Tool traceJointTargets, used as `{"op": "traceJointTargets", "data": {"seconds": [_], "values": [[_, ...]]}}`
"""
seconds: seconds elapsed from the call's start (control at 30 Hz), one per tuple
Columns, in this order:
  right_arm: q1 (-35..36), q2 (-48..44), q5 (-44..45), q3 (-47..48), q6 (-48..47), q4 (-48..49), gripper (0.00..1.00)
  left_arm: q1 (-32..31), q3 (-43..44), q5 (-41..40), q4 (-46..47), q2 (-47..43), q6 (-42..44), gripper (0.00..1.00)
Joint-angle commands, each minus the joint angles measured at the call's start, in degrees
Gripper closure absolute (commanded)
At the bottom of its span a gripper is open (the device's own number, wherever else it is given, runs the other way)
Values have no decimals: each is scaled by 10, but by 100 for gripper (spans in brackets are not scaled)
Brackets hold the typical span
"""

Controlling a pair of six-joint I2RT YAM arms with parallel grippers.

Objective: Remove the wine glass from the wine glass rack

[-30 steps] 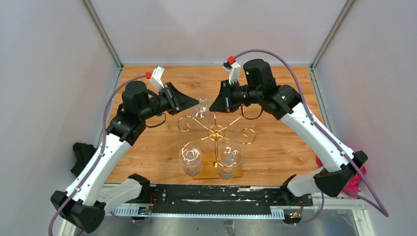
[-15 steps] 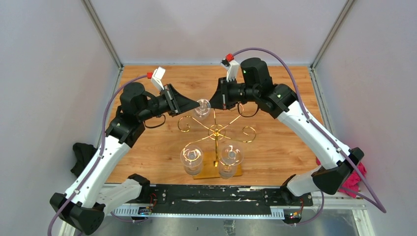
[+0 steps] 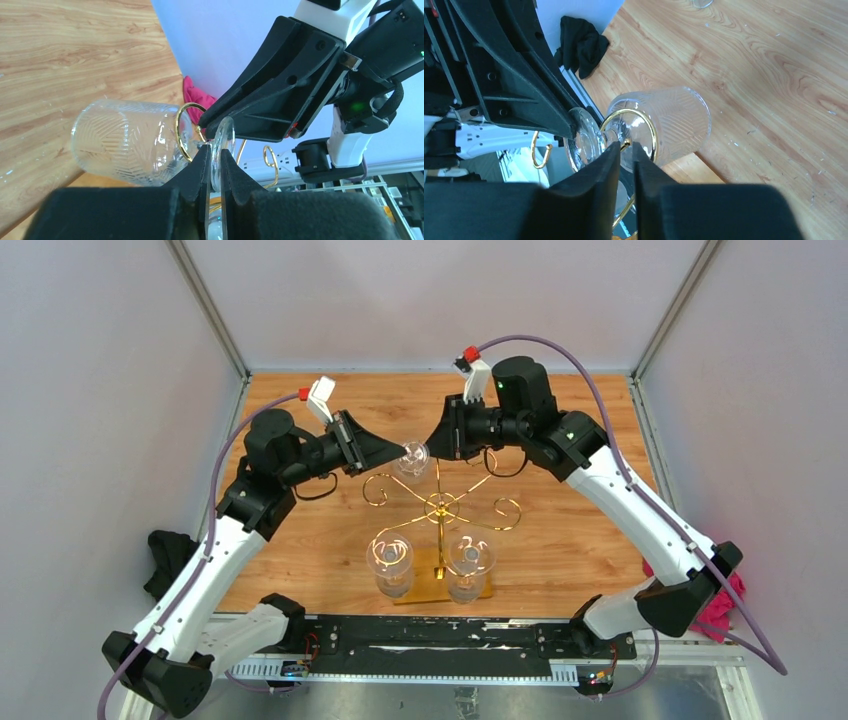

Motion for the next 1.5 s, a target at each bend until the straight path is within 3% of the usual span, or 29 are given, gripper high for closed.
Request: {"op": "traceJointTargets", "data": {"seconds": [0.0,0.1,0.27,0.5,0.87,1.47], "values": [[10,-27,27,9,1,3,68,-5,-14,5,27,0,-28,100],[10,-44,50,2,1,4,48,-6,-16,14,59,11,-53,100],[10,-73,66,-8,-3,6,34,-5,-22,15,78,27,-80,100],[10,-80,68,-17,-10,5,32,-5,-32,8,87,34,-85,100],[10,-126,138,-40,-22,23,32,-5,-36,-6,135,50,-161,100],[9,-141,132,-49,-30,31,33,-5,-7,-34,117,72,-196,100]]}}
